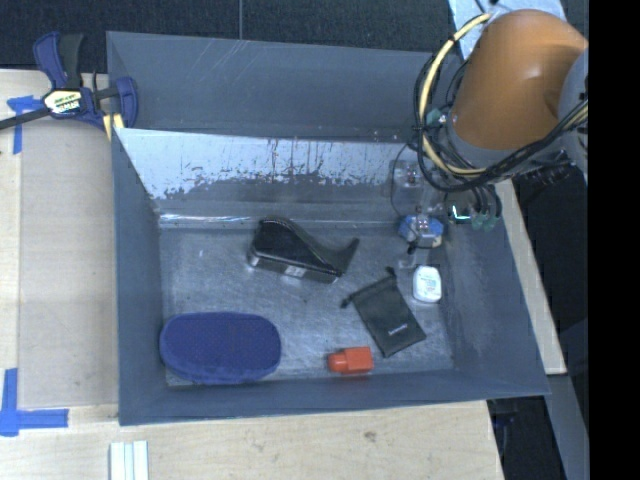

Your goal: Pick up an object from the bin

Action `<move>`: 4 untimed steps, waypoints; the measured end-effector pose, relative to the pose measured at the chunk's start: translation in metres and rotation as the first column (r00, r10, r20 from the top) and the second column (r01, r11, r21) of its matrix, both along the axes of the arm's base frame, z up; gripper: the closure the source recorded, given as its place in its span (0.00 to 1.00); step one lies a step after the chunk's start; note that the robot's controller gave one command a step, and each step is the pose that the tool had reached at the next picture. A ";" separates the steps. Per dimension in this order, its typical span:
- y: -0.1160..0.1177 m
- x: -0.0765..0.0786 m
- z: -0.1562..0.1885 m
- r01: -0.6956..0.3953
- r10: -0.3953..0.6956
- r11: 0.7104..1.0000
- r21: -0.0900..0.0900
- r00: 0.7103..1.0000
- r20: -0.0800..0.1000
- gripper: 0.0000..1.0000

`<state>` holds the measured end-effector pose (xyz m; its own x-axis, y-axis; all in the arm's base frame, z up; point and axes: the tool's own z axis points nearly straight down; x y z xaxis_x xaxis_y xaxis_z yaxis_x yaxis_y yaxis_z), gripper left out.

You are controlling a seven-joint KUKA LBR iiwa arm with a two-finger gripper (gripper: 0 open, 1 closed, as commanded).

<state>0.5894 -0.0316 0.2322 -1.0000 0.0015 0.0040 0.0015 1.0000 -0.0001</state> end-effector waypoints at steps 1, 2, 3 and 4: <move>-0.049 0.008 0.001 -0.160 0.160 0.987 -0.003 0.987 0.010 0.00; -0.046 0.027 0.049 -0.230 0.230 0.973 -0.003 0.973 0.014 0.00; 0.006 0.003 -0.075 -0.250 0.250 0.968 0.004 0.968 0.000 0.00; 0.062 0.015 -0.166 -0.276 0.276 0.961 0.003 0.961 0.003 0.00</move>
Offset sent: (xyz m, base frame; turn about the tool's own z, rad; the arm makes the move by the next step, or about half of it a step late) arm 0.0070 -0.0460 0.0008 -0.1647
